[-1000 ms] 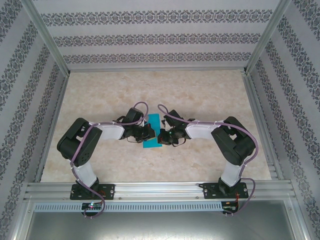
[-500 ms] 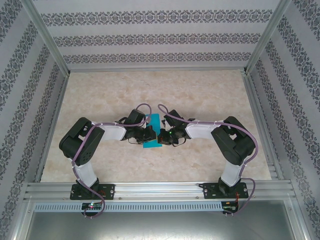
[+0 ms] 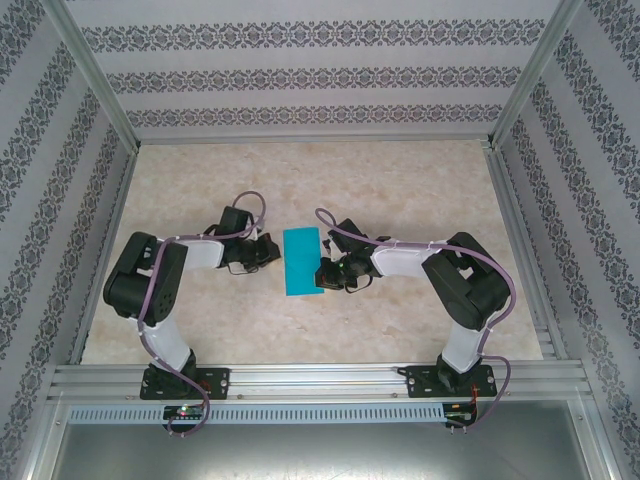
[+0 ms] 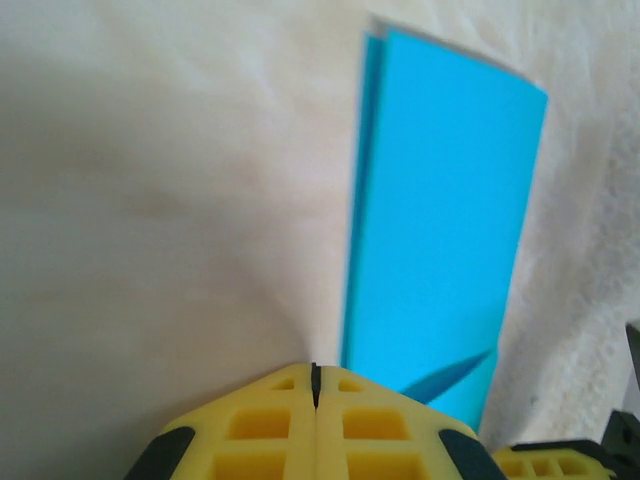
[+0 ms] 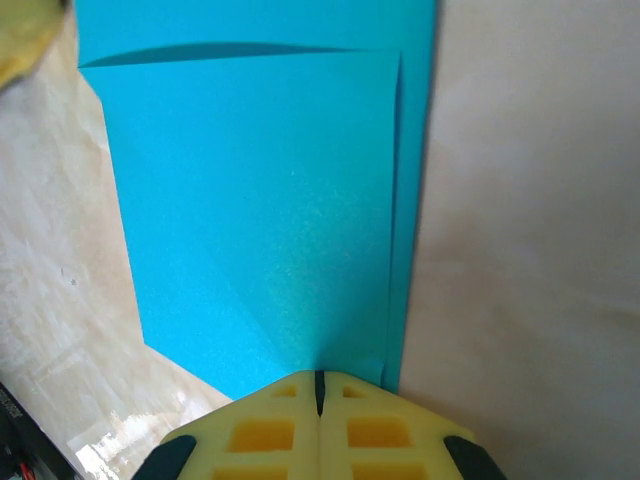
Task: Fold a paper plane with a square sheet of paper (pick it up from the middle)
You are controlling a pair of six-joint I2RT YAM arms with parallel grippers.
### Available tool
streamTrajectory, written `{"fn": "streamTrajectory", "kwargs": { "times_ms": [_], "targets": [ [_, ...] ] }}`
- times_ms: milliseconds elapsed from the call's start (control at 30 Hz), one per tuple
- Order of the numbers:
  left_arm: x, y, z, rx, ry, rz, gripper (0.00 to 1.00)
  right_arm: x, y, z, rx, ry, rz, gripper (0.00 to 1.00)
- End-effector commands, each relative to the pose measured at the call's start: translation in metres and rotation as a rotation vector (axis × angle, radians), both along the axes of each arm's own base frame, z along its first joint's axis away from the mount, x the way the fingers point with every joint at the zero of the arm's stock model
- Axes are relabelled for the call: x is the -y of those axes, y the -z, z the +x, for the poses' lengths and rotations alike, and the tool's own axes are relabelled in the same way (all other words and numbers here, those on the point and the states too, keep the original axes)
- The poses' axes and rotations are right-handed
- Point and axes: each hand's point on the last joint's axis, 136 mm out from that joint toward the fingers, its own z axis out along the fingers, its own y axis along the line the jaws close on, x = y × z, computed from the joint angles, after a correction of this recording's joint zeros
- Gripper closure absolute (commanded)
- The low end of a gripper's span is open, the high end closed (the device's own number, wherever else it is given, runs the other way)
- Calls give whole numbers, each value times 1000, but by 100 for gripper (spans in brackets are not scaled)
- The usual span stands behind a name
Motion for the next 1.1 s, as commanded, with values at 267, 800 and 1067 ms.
{"fn": "streamTrajectory", "kwargs": {
  "times_ms": [267, 800, 1067],
  "targets": [
    [18, -58, -17, 125, 54, -72, 95, -6, -23, 6, -1, 27, 20, 100],
    [64, -7, -34, 2, 175, -14, 100, -43, -31, 19, 45, -21, 56, 100],
    [56, 4, -37, -39, 153, 35, 100, -36, -13, 18, 20, -20, -5, 100]
  ]
}}
